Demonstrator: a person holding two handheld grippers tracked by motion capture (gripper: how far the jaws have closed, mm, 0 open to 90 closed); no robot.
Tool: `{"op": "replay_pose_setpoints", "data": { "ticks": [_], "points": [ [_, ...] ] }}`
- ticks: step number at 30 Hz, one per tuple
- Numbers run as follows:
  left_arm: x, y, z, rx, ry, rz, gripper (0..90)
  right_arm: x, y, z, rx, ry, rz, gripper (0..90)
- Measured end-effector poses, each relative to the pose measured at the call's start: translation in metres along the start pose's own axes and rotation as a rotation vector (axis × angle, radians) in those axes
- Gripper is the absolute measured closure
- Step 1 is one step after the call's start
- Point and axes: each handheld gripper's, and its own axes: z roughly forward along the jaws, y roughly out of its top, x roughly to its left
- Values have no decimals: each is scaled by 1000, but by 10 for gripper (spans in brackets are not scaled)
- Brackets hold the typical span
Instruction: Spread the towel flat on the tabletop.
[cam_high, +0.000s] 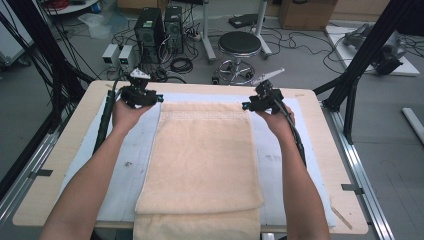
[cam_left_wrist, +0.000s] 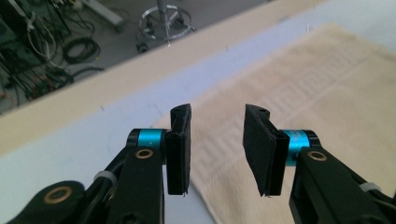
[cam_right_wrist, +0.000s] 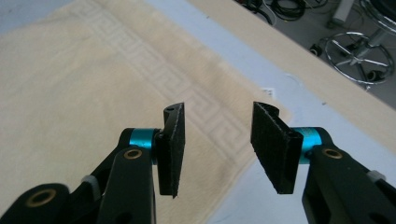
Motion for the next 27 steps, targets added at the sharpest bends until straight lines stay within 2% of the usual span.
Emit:
{"op": "replay_pose_setpoints", "data": {
  "ticks": [2,4,7,10,11,15,17,19,22,23,25,27],
  "points": [
    [-5,-18,2,18,-28,11,612,7,-13,4,29,42,21,537],
    [-12,-36,1,16,-60,11,604,19,-27,4,21,36,-17,537],
    [-23,-53,-4,18,-93,30,597,32,-45,0,6,76,-14,528],
    [-36,-66,-11,23,-132,54,573,45,-61,-7,-7,94,-26,522],
    [-40,-70,-14,25,-140,75,571,48,-66,-8,-1,99,-34,514],
    [-52,-84,-23,17,-161,104,541,60,-84,-13,12,102,-64,506],
    [-55,-89,-19,43,-150,108,537,63,-93,-8,38,84,-85,516],
    [-54,-92,-12,73,-124,111,535,61,-98,1,101,71,-80,524],
    [-51,-94,-1,101,-89,98,604,55,-99,11,103,58,-61,544],
    [-50,-96,3,132,-64,86,620,53,-98,14,96,52,-57,556],
    [-45,-97,5,130,-76,56,642,50,-100,23,121,48,-55,585],
    [-43,-97,6,117,-68,36,718,45,-101,25,103,79,-18,628]
  ]
}}
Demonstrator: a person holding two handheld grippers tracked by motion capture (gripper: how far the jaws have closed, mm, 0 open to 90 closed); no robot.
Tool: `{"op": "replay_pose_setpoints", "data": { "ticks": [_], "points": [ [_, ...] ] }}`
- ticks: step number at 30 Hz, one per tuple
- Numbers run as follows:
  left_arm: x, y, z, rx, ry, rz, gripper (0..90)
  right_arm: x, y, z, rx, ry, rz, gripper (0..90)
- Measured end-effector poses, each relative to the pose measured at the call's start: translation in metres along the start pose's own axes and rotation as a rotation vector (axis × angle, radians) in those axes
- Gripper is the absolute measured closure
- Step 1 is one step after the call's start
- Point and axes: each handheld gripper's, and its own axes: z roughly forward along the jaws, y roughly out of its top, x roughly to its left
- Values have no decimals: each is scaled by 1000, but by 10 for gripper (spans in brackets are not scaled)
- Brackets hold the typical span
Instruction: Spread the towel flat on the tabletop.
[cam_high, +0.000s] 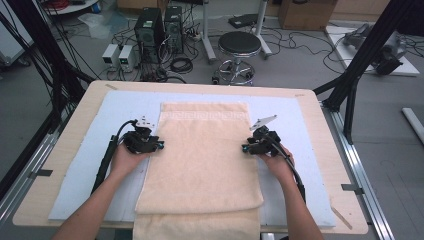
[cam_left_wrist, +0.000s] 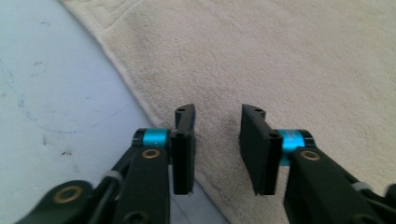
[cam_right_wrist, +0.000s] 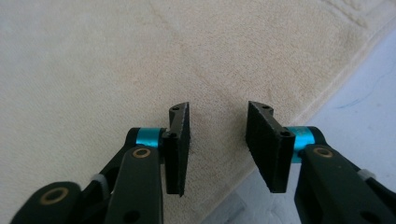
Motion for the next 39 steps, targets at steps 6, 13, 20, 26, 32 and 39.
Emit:
{"op": "replay_pose_setpoints", "data": {
  "ticks": [6,13,20,26,32,39],
  "points": [
    [1,7,6,6,14,-7,852,-2,3,2,-7,30,0,818],
    [14,18,15,5,64,-41,864,-8,16,6,-3,2,9,841],
    [27,35,23,-6,124,-83,863,-22,36,13,-6,-57,42,801],
    [25,34,10,22,100,-42,729,-17,40,2,-30,-32,21,655],
    [7,26,-25,-54,38,28,647,9,28,-27,-119,13,-39,588],
    [-29,-8,-53,-86,-58,113,612,49,6,-52,-85,115,-112,516]
  ]
}}
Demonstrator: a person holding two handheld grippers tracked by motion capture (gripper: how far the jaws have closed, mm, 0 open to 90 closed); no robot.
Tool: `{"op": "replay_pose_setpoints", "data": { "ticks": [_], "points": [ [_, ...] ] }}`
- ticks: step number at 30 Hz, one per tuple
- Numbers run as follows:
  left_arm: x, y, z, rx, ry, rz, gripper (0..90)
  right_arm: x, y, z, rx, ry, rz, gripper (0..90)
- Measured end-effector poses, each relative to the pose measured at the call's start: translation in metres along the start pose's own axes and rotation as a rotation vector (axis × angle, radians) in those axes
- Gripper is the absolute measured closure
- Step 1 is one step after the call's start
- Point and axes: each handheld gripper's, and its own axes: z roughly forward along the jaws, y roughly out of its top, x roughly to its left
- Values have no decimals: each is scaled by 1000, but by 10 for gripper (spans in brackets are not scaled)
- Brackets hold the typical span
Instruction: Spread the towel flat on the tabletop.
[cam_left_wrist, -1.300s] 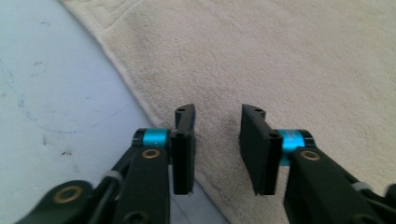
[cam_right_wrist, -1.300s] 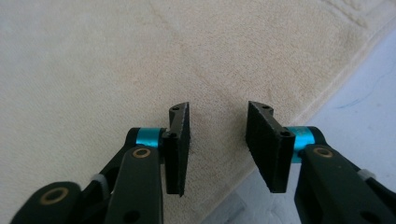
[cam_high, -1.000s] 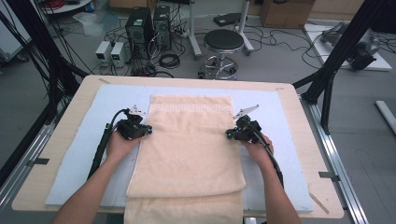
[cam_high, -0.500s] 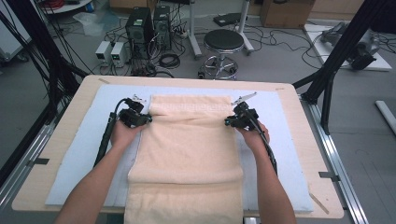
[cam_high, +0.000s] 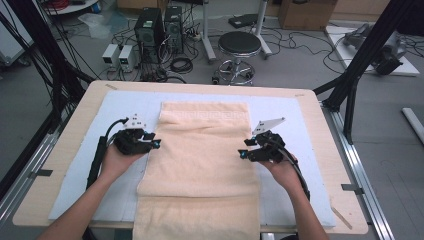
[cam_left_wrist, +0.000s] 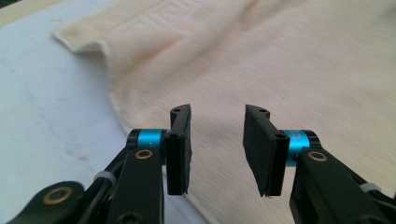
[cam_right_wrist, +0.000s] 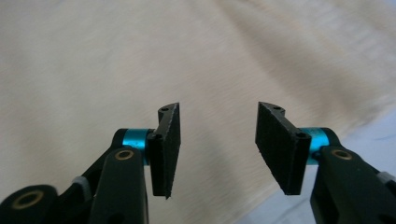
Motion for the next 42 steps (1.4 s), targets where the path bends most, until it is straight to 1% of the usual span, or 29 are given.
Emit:
{"op": "replay_pose_setpoints", "data": {
  "ticks": [1,2,5,7,9,10,11,12,13,14,15,16,18,19,20,21,23,25,27,29,30,31,32,34,35,36,37,39,42],
  "points": [
    [-6,-5,-2,11,-6,22,601,8,-3,-2,-18,-4,-40,547],
    [-12,-11,-3,4,-17,27,586,15,-7,-3,-24,-11,-68,549],
    [-24,-23,-10,-11,-75,35,564,23,-18,-1,-6,0,-65,531],
    [-31,-29,-12,5,-101,59,547,26,-25,-1,12,-10,-66,528],
    [-34,-34,-14,24,-128,78,539,27,-34,-1,23,-5,-57,531],
    [-34,-37,-14,39,-140,75,547,27,-38,0,38,-3,-54,535],
    [-34,-40,-13,61,-140,84,565,27,-42,3,46,-3,-61,541],
    [-34,-43,-10,93,-127,96,594,27,-46,6,65,2,-54,562],
    [-34,-47,-7,113,-122,104,624,27,-49,9,93,27,-46,603],
    [-33,-50,-8,84,-128,94,643,27,-52,12,100,35,-40,626],
    [-32,-51,-8,77,-127,81,706,26,-52,11,91,36,-43,686],
    [-32,-51,-7,78,-130,82,741,26,-51,11,92,41,-36,740],
    [-32,-47,-5,90,-135,83,843,25,-48,13,104,48,-44,820],
    [-32,-45,-3,94,-133,81,855,25,-45,14,117,55,-45,841],
    [-32,-42,-2,101,-119,88,861,25,-42,15,129,49,-52,848],
    [-32,-39,0,101,-96,93,862,25,-39,16,119,28,-63,850],
    [-27,-32,4,76,-52,75,864,23,-32,17,112,9,-63,852],
    [-19,-25,7,45,-7,45,864,18,-25,19,110,-34,-66,852],
    [-10,-19,12,22,22,3,864,9,-20,21,96,-55,-37,851],
    [-2,-15,17,21,40,-20,864,1,-18,24,91,-68,-9,845],
    [1,-14,20,24,46,-31,863,-3,-18,26,89,-78,9,837],
    [3,-13,22,29,38,-45,854,-8,-19,28,86,-83,25,795],
    [5,-13,23,28,39,-62,827,-11,-21,30,84,-84,48,716],
    [6,-13,19,15,9,-71,756,-13,-22,29,71,-60,76,650],
    [4,-13,15,10,6,-71,712,-11,-22,26,64,-66,67,643],
    [3,-13,12,7,14,-54,681,-8,-22,21,51,-75,50,630],
    [2,-13,8,9,13,-41,676,-5,-21,16,30,-76,44,626],
    [-2,-14,-1,4,6,-17,619,2,-19,7,-2,-66,22,619],
    [-12,-19,-16,-26,-3,20,595,16,-20,-2,-26,-34,-27,598]
  ]
}}
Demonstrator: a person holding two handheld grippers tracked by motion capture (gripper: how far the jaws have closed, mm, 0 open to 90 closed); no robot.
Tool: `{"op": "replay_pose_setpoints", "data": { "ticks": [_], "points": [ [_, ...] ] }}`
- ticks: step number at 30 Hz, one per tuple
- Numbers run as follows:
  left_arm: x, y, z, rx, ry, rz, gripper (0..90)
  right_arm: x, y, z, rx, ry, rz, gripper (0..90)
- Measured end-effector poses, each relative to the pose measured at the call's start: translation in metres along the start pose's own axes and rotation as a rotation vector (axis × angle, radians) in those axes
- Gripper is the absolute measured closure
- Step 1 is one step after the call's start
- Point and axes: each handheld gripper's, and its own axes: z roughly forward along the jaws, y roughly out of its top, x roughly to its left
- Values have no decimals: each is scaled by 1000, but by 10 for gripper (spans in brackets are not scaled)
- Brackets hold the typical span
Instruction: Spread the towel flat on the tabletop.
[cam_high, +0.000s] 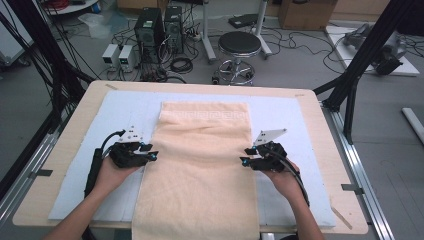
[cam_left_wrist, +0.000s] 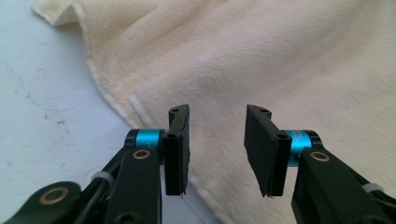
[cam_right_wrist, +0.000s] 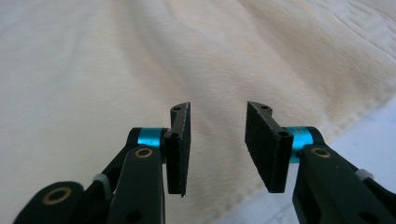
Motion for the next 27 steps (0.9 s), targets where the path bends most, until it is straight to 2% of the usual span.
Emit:
{"op": "replay_pose_setpoints", "data": {
  "ticks": [1,2,4,5,7,9,10,12,14,15,18,20,21,24,27],
  "points": [
    [-4,-3,-4,-5,1,7,571,5,-1,-2,13,-3,-18,578],
    [-8,-6,-7,-8,-19,10,561,9,-2,-3,12,0,-35,577],
    [-16,-15,-11,-37,-81,5,561,17,-7,-4,12,22,-36,569],
    [-20,-18,-12,-35,-106,18,562,20,-10,-3,13,33,-37,564],
    [-27,-24,-13,-21,-136,45,572,27,-16,0,27,70,-51,564],
    [-28,-27,-10,-1,-172,53,594,35,-23,2,55,84,-84,563],
    [-27,-29,-6,25,-191,61,597,38,-26,3,63,94,-89,563],
    [-25,-30,0,61,-197,74,595,39,-31,7,76,103,-96,564],
    [-22,-34,7,91,-195,85,599,36,-35,12,96,123,-67,570],
    [-21,-35,7,73,-200,84,619,34,-36,13,78,129,-50,597],
    [-19,-36,7,71,-226,72,773,32,-37,13,74,139,-36,721],
    [-23,-35,7,74,-218,91,838,33,-36,13,73,160,-46,823],
    [-24,-34,7,83,-213,93,848,35,-36,13,79,169,-47,843],
    [-25,-34,4,96,-231,86,864,38,-36,12,75,169,-63,852],
    [-29,-37,-6,93,-229,91,865,45,-36,6,70,168,-75,852]
  ]
}}
